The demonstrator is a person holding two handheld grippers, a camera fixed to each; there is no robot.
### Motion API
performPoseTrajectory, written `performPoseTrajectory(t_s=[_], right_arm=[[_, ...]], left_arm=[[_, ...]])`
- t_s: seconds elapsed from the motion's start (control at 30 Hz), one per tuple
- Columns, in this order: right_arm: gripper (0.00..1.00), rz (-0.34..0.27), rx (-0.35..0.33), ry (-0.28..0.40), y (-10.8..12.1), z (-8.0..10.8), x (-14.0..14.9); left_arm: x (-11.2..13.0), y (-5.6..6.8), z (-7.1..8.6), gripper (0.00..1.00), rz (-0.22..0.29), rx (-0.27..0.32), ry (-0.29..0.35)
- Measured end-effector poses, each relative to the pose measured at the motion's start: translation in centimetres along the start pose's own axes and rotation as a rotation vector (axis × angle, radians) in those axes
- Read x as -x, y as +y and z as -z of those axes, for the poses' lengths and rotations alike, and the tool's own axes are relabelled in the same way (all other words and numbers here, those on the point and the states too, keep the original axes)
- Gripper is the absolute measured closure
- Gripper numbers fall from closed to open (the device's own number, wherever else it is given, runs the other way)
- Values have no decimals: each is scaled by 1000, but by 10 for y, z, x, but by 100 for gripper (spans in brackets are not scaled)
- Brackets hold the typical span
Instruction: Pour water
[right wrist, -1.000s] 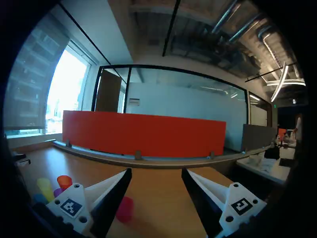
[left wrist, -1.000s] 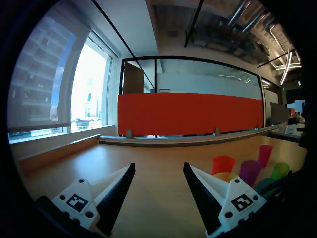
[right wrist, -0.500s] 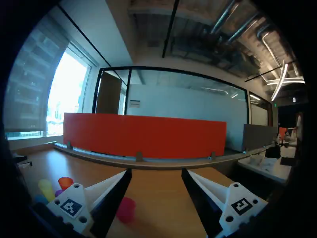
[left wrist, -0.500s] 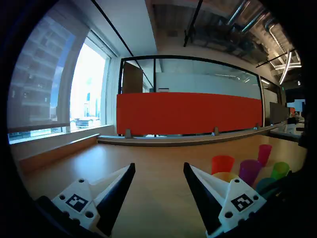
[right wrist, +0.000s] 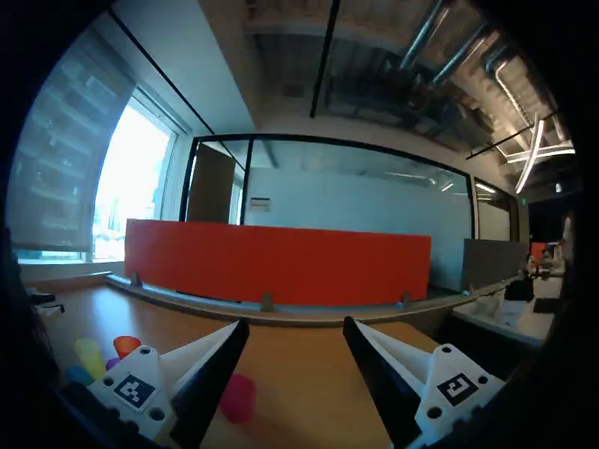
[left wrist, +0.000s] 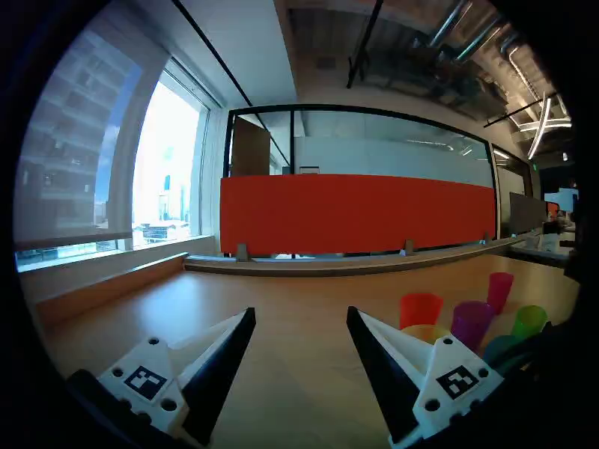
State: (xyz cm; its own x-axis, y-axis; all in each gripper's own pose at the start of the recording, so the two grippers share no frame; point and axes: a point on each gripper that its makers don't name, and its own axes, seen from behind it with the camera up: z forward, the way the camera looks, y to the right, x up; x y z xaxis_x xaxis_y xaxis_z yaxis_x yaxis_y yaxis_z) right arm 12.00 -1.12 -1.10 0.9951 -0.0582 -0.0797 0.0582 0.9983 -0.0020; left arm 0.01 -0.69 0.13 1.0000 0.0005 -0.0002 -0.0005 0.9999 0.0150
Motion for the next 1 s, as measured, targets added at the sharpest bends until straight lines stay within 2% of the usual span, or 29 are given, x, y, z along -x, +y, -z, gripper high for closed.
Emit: performPoseTrajectory(t_s=[0.6,1.0], right_arm=[[1,-56,-16,31,0,-4,21],[1,-80,-21,-5,-1,-1,63]], left_arm=[[0,0,-1,10,0,0,0],[0,0,-1,10,0,0,0]])
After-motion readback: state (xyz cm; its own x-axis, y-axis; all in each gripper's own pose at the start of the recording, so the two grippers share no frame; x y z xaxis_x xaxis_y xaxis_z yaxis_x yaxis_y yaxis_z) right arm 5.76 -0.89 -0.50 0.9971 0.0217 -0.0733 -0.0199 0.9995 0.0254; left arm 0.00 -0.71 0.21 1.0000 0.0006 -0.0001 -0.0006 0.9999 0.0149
